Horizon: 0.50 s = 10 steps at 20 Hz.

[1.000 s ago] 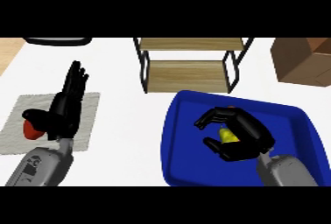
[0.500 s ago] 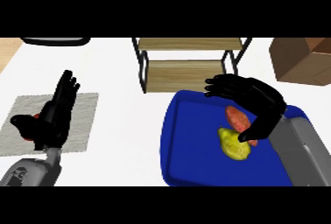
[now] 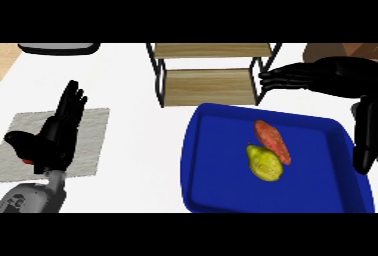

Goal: Pick the pear from the tray and place it in the tiered shelf

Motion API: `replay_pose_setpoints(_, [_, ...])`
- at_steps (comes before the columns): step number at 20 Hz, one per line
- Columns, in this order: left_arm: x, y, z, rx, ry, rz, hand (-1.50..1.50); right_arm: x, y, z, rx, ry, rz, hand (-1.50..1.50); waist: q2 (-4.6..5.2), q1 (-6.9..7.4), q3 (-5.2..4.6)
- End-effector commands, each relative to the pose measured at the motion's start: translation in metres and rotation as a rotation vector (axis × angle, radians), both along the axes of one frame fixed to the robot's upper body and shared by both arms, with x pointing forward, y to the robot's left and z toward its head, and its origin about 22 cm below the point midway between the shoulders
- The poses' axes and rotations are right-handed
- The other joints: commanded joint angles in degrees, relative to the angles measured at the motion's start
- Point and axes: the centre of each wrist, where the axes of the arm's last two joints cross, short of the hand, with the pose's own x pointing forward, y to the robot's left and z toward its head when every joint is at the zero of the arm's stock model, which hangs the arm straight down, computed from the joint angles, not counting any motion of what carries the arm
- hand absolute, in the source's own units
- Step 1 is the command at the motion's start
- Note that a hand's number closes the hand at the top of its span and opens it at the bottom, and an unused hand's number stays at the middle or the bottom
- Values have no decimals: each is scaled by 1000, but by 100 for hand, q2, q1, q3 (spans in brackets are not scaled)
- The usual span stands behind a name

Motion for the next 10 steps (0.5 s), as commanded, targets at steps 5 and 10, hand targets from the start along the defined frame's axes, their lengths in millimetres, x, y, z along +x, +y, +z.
replay_pose_setpoints(5, [-12, 1, -5, 11, 11, 10, 0, -34, 31, 91, -349, -445, 100, -150, -30, -86, 1])
replay_pose_setpoints(10, [-4, 8, 0, 3, -5, 23, 0, -52, 55, 61, -477, -491, 94, -150, -4, -133, -5])
